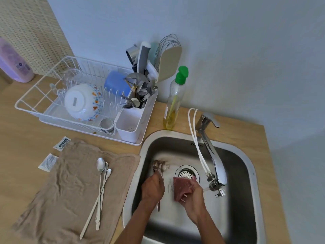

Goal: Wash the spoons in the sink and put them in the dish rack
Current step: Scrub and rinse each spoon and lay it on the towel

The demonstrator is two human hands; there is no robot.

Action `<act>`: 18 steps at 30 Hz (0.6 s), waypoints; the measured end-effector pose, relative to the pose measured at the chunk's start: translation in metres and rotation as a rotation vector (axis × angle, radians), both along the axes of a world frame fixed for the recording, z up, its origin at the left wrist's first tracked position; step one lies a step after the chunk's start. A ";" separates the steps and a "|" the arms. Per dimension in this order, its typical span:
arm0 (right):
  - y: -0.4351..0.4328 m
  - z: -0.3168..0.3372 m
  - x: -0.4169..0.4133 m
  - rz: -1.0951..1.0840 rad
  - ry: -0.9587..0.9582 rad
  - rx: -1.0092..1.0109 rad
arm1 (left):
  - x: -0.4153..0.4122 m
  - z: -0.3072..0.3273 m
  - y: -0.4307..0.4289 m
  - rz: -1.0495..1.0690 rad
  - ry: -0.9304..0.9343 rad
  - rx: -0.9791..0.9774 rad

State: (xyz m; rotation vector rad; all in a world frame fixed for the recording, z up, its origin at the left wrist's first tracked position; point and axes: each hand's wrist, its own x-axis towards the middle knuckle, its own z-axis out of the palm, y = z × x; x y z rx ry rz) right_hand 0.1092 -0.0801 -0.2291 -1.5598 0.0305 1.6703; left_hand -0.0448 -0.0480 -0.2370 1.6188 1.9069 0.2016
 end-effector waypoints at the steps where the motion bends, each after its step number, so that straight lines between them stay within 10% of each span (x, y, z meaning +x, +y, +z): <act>1: 0.001 0.003 -0.002 -0.016 0.011 0.019 | -0.003 0.006 -0.004 0.034 -0.086 0.003; 5: 0.003 0.016 -0.011 -0.064 0.053 0.083 | -0.010 0.031 -0.021 0.097 -0.519 -0.118; 18: 0.006 0.030 -0.020 0.002 0.052 0.193 | -0.026 0.052 -0.044 -0.062 -0.583 -0.223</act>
